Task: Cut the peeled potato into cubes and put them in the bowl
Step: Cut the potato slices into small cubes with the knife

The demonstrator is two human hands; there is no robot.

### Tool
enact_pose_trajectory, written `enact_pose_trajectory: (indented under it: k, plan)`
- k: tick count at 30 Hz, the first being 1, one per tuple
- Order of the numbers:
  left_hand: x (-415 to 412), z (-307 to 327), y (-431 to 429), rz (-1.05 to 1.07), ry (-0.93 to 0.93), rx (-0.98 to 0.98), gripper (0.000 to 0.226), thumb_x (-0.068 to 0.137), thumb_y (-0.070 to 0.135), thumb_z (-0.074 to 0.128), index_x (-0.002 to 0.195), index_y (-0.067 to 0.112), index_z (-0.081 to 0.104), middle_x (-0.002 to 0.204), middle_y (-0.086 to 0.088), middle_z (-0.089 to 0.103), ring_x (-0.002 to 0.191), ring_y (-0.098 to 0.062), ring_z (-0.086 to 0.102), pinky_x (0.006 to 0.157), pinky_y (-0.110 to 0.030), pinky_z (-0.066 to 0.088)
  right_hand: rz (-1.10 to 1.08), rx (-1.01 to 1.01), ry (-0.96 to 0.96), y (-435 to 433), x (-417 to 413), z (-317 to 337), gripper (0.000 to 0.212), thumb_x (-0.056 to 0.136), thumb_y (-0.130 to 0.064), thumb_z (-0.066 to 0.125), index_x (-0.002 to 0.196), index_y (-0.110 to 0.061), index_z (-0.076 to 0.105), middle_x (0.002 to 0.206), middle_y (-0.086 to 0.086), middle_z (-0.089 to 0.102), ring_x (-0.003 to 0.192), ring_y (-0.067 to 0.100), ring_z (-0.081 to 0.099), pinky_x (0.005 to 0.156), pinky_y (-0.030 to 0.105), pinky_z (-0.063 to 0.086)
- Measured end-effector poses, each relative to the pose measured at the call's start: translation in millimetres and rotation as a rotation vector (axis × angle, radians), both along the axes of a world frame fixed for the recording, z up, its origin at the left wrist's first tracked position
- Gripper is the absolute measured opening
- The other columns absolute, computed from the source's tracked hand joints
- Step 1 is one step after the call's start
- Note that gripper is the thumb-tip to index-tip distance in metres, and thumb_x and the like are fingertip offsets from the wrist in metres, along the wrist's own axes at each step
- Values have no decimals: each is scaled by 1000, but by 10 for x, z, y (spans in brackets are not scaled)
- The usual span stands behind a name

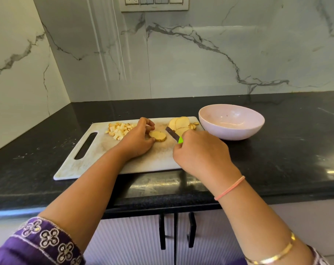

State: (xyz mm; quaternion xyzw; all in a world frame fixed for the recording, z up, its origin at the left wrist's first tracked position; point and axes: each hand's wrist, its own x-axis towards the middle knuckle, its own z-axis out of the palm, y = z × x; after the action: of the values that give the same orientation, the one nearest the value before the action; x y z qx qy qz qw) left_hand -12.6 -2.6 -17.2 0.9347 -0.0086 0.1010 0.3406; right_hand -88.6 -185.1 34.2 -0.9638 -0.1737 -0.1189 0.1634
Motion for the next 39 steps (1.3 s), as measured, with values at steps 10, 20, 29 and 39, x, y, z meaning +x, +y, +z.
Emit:
enact_pose_trajectory:
  k: [10, 20, 29, 39]
  plan:
    - [-21, 49, -13, 4, -37, -17, 47, 90, 20, 63, 130, 21, 38, 126, -1, 56, 107, -11, 52, 87, -20, 41, 21, 10, 1, 121, 242, -169, 26, 94, -31, 43, 70, -20, 39, 66, -5, 38, 71, 20, 45, 48, 25, 22]
    - [14, 20, 2, 27, -51, 48, 48, 88, 32, 65, 128, 22, 42, 124, 5, 60, 100, -7, 50, 83, -19, 40, -13, 6, -56, 126, 305, -189, 23, 94, -31, 41, 76, -19, 44, 64, -5, 36, 69, 21, 43, 47, 25, 22]
    - [-34, -6, 5, 15, -51, 77, 45, 88, 27, 64, 128, 25, 41, 122, 3, 58, 99, -12, 51, 83, -23, 44, -9, -26, -15, 198, 253, -248, 23, 95, -31, 42, 76, -20, 39, 65, -5, 33, 71, 20, 41, 50, 26, 23]
    - [-36, 4, 41, 49, -64, 77, 43, 89, 29, 65, 125, 20, 45, 123, 2, 59, 90, -10, 51, 77, -22, 42, 29, 77, -25, 169, 487, -336, 25, 93, -29, 42, 71, -18, 46, 63, -3, 40, 68, 22, 46, 52, 27, 28]
